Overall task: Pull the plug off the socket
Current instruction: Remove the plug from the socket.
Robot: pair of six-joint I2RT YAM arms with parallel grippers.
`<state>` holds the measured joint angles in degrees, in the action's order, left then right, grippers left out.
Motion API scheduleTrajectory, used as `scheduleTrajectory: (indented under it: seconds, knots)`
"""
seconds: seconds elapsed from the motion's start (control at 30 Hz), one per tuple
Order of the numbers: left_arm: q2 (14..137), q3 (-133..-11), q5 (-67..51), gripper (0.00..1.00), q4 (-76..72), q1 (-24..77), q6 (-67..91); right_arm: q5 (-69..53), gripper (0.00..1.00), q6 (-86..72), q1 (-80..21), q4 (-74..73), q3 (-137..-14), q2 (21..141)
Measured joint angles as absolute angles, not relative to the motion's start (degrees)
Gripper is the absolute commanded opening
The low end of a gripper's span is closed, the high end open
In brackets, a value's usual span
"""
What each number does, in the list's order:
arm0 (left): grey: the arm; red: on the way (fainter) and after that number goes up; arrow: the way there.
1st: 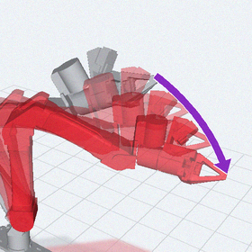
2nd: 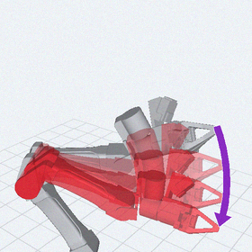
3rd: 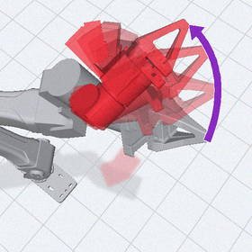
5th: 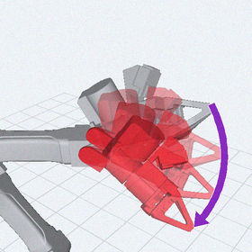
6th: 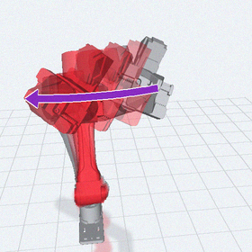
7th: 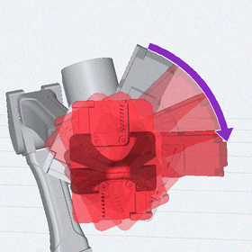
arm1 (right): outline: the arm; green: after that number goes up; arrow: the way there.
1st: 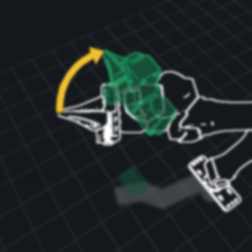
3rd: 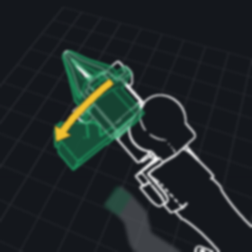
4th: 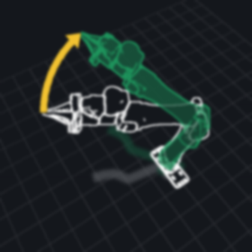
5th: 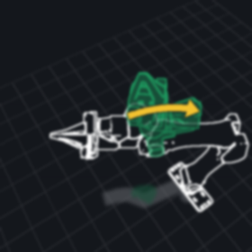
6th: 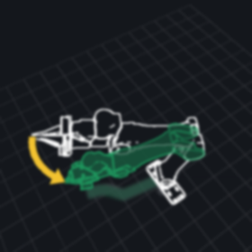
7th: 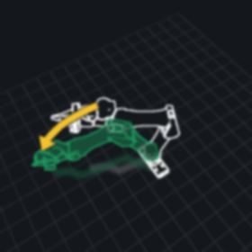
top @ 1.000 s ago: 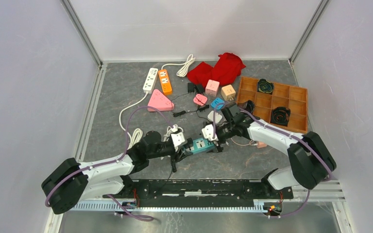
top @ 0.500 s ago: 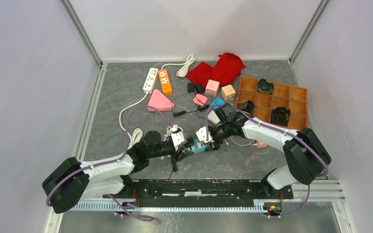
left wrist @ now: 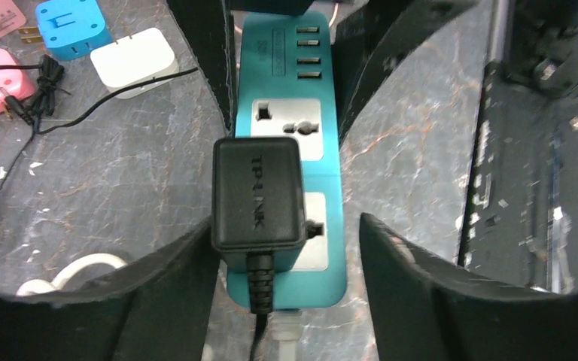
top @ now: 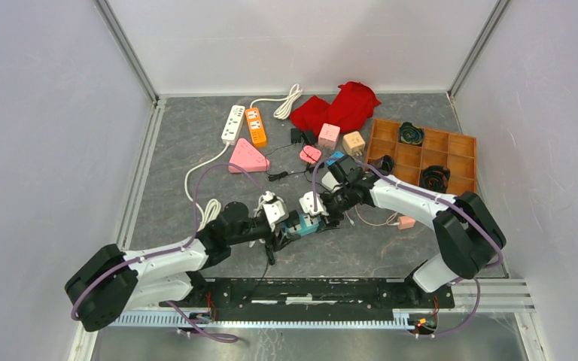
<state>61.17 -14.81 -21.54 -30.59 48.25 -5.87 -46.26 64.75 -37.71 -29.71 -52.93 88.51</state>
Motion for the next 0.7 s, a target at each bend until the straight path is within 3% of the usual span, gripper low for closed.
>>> scheduleTrajectory:
  seconds: [0.07,0.7]
  knots:
    - [60.5,-14.8,-21.9,1.00,-31.0,48.3,-5.1,-46.2,0.00,64.8,-37.7,-30.0,-52.9,88.5]
    - [29.0,-7.2,-14.8,1.00,-35.7,48.4,11.1,-48.9,0.00,66.8,-35.8,-36.0,-56.0,88.5]
